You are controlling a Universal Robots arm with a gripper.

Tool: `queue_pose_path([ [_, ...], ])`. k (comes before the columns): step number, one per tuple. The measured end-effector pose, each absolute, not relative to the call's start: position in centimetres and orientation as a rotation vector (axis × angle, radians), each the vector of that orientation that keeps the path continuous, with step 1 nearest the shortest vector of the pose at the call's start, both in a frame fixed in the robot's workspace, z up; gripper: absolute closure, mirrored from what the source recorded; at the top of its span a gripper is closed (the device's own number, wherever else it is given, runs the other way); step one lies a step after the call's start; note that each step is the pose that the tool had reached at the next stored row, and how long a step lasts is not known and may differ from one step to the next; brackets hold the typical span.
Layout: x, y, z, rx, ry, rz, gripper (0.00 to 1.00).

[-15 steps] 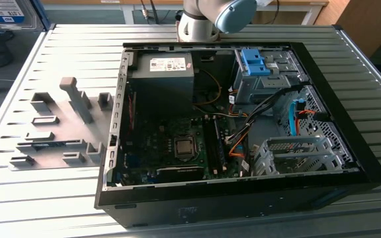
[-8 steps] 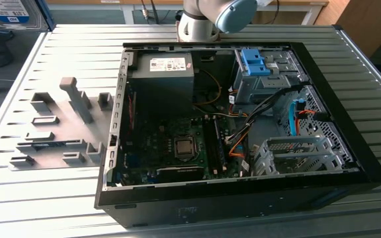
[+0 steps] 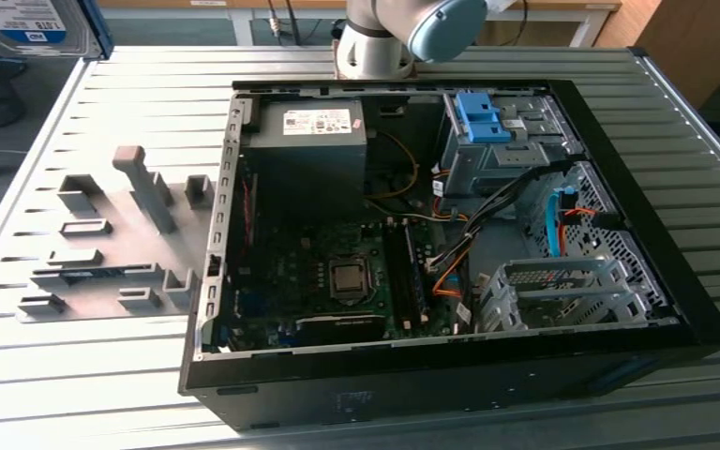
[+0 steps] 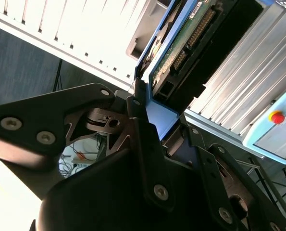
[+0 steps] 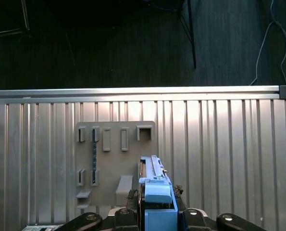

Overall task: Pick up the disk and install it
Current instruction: 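Pick up the disk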

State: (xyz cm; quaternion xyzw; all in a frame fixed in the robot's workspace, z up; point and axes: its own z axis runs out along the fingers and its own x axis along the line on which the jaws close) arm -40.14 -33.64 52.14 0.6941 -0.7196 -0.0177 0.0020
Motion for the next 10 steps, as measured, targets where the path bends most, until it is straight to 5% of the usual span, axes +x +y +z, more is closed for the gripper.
queue_pose_path([
  [10, -38.5, -33.6, 52.1, 2.178, -2.258, -0.056, 0.63],
])
